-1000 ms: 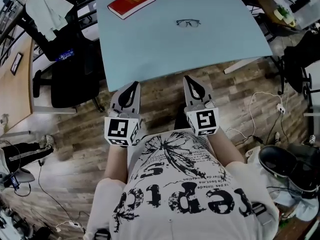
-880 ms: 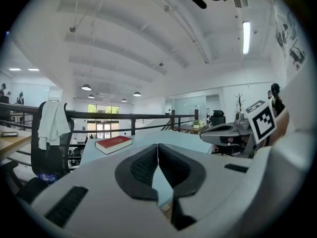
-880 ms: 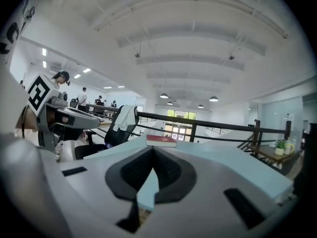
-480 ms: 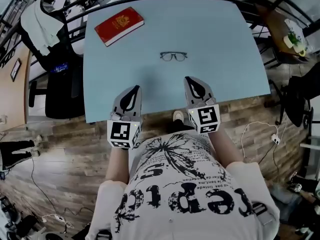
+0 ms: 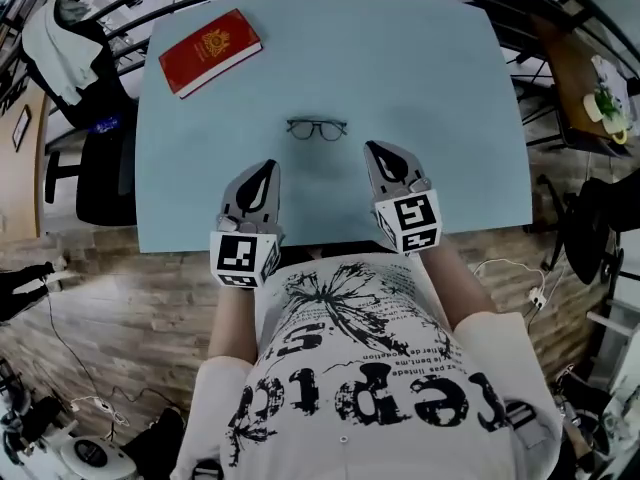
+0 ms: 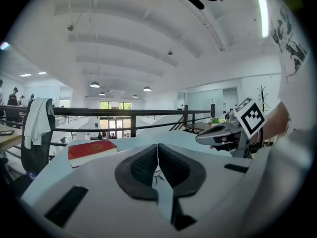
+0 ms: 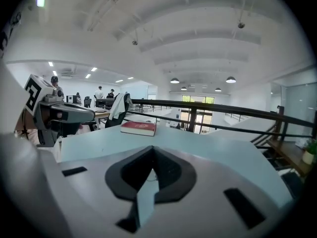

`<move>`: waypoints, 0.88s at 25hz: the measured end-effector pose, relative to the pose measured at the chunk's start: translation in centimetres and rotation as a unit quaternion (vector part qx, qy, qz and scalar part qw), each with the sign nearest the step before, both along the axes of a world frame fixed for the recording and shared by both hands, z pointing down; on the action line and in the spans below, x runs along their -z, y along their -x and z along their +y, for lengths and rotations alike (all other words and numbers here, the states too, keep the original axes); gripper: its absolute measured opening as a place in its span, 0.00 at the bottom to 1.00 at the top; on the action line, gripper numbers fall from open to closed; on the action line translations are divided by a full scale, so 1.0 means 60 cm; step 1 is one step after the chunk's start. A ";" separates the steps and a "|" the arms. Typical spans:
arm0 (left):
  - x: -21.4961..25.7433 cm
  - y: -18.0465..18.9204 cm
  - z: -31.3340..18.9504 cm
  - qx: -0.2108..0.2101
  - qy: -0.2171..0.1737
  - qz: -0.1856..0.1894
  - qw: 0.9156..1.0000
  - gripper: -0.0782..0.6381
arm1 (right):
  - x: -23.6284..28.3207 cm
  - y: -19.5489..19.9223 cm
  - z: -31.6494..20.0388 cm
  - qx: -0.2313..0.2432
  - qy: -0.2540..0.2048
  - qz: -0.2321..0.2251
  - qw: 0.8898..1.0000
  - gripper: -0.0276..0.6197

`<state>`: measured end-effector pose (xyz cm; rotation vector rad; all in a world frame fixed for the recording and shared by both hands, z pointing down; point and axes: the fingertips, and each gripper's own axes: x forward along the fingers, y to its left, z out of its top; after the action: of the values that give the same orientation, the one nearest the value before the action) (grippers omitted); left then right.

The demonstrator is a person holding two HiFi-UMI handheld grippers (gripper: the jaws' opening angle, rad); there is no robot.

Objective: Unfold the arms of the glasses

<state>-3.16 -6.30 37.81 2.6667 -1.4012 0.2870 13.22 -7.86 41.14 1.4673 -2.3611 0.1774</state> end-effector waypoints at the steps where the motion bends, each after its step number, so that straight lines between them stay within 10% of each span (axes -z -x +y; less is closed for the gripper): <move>1: -0.005 -0.008 -0.005 0.000 0.004 0.000 1.000 0.14 | -0.009 -0.007 -0.010 0.003 0.011 0.004 1.000 0.06; 14: -0.044 -0.038 -0.125 -0.022 0.011 -0.013 1.000 0.14 | -0.152 -0.006 -0.122 0.069 0.180 0.076 0.978 0.06; 22: -0.081 -0.046 -0.180 -0.040 0.043 -0.012 0.998 0.14 | -0.243 0.007 -0.159 0.216 0.243 0.225 0.918 0.14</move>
<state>-0.38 -17.10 42.67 2.6614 -1.2606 0.3801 12.78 -17.41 55.72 0.6482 -1.9999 0.2565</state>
